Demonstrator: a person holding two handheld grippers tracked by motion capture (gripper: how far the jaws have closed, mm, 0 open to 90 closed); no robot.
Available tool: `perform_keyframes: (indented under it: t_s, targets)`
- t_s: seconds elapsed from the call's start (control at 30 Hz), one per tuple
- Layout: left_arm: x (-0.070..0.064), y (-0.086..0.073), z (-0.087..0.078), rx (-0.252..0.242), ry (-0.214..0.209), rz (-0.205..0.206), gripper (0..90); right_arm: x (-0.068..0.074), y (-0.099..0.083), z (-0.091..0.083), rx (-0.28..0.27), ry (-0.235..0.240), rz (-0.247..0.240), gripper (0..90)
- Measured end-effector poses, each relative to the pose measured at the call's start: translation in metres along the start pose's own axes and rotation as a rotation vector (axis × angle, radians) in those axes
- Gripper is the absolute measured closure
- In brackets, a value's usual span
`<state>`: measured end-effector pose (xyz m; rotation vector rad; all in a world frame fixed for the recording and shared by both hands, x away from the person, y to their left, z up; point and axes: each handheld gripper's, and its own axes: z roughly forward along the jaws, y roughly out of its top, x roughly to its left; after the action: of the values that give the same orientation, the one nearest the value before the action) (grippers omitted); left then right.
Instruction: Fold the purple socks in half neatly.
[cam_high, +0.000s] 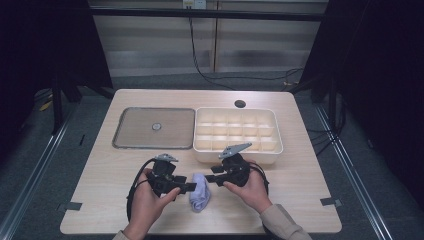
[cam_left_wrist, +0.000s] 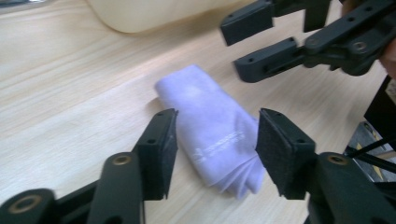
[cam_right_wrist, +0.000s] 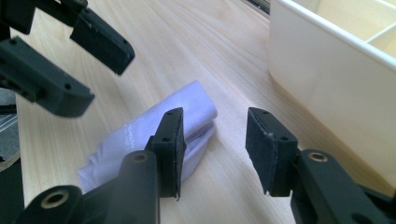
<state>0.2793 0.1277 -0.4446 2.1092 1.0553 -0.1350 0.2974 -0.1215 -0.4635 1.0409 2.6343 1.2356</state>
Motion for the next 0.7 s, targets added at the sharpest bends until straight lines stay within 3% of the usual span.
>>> perform_keyframes:
  t_s: [0.13,0.3,0.7]
  targets:
    - [0.008,-0.004,-0.002,-0.007,0.033,0.014,41.3,-0.002,0.000,-0.002,0.007,0.000,0.013,52.3]
    - [0.020,-0.010,-0.001,0.007,0.084,0.041,35.7,-0.004,-0.001,-0.003,0.019,0.007,0.080,47.9]
    - [0.033,-0.025,0.007,0.032,0.159,0.106,32.6,0.003,-0.001,0.001,0.051,0.048,0.172,45.2]
